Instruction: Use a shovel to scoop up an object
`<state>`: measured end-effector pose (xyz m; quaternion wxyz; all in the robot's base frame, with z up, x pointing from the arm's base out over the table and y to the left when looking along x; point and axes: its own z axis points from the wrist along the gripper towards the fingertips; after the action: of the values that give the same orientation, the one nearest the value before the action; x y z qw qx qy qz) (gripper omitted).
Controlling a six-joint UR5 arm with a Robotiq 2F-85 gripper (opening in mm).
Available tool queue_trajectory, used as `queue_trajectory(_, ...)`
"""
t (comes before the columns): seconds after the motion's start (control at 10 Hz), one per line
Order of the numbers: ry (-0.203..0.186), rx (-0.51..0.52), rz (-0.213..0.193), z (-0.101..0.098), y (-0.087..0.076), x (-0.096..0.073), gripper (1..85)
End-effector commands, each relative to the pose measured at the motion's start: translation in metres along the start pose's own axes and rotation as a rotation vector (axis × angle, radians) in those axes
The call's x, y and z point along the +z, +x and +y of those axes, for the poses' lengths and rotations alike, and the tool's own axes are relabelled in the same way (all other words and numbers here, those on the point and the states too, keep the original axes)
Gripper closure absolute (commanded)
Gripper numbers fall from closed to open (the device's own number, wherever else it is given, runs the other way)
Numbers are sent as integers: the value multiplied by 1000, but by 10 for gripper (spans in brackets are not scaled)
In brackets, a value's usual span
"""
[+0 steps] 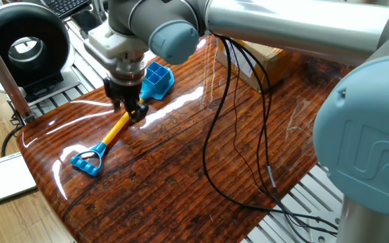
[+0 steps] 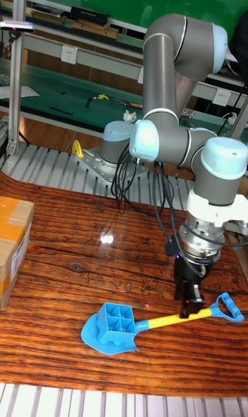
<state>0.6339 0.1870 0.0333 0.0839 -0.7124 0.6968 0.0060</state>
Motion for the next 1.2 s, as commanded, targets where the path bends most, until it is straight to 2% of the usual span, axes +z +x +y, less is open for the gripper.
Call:
queue_trajectory(0.0, 3, 114, 6, 0, 3, -2, 843)
queue_trajectory(0.5, 8, 158, 17, -2, 6, -2, 843)
queue_trajectory(0.7, 12, 176, 38, -2, 12, -2, 843)
queue_trajectory(1.0, -10, 194, 63, 28, 54, -22, 843)
queue_trajectory(1.1, -4, 219, 82, 40, 64, -25, 843)
